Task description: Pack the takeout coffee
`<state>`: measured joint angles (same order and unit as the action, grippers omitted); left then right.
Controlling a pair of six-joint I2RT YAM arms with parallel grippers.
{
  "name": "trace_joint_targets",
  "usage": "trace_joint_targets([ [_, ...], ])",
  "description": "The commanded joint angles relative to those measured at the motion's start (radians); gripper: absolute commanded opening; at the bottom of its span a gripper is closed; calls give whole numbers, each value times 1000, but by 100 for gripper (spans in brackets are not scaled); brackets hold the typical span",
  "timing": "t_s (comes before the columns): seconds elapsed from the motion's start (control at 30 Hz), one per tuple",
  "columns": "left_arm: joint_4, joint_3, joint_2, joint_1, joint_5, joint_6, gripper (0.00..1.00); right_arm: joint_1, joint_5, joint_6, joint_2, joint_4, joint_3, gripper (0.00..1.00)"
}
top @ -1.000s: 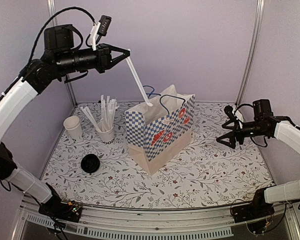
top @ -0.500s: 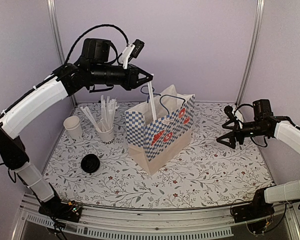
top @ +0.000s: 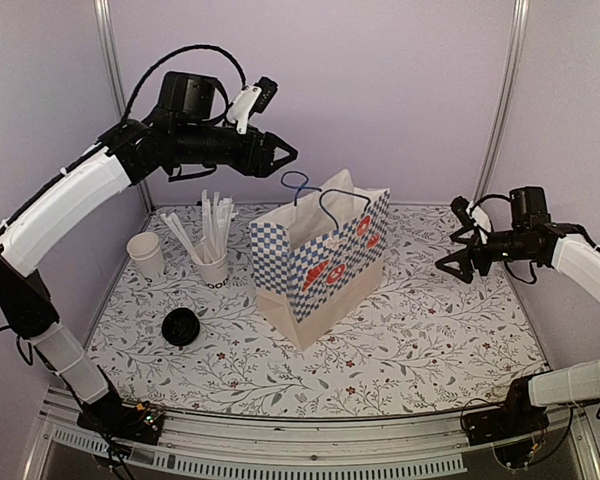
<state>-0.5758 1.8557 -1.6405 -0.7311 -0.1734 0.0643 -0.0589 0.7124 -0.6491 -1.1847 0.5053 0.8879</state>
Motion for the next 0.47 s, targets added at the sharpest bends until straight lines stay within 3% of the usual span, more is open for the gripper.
trace_joint_targets([
  [0.0, -28, -48, 85, 81, 193, 9, 68, -2, -198, 162, 6, -123, 134, 99],
  [0.2, 111, -362, 275, 278, 225, 65, 79, -3, -487, 403, -24, -235, 289, 99],
  [0.4, 211, -544, 383, 343, 221, 31, 88, -3, -514, 419, -14, -259, 302, 99],
  [0.43, 214, -554, 391, 343, 219, 36, 95, -2, -501, 430, -11, -265, 291, 99],
])
